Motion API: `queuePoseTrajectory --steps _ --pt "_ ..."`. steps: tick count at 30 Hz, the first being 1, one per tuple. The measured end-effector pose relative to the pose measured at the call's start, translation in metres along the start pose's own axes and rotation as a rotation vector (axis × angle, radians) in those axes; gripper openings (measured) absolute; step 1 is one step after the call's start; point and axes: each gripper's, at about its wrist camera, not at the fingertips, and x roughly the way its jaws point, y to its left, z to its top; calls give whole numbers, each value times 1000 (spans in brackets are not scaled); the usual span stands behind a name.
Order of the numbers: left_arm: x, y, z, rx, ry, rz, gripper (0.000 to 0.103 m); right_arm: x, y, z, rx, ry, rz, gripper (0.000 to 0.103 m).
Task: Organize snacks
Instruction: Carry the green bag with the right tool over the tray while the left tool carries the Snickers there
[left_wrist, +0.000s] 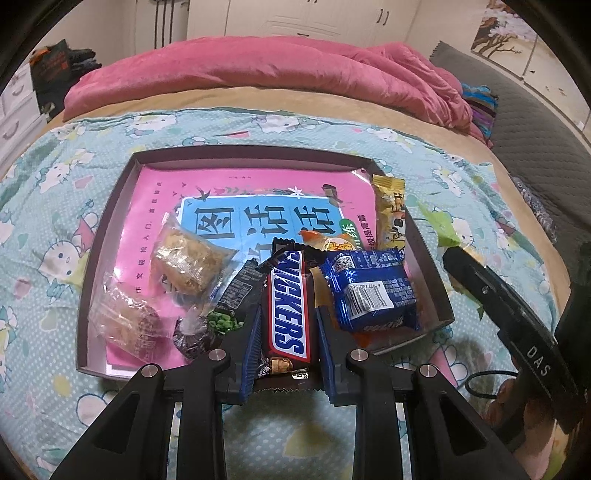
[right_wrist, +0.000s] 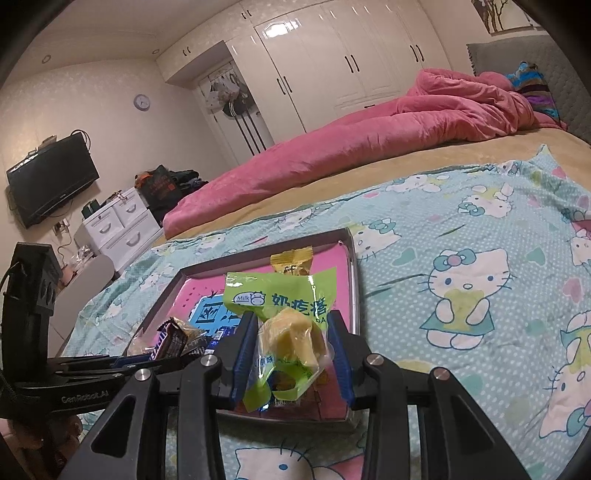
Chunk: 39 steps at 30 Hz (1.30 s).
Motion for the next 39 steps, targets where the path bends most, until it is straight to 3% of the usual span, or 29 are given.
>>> queuePoseTrajectory --steps 25,39 --pt "16 -8 -6 -6 24 -22 29 0 1 -4 -22 -14 -25 39" --pt "18 -10 -7 -7 24 -22 29 22 5 -11 -51 45 -49 40"
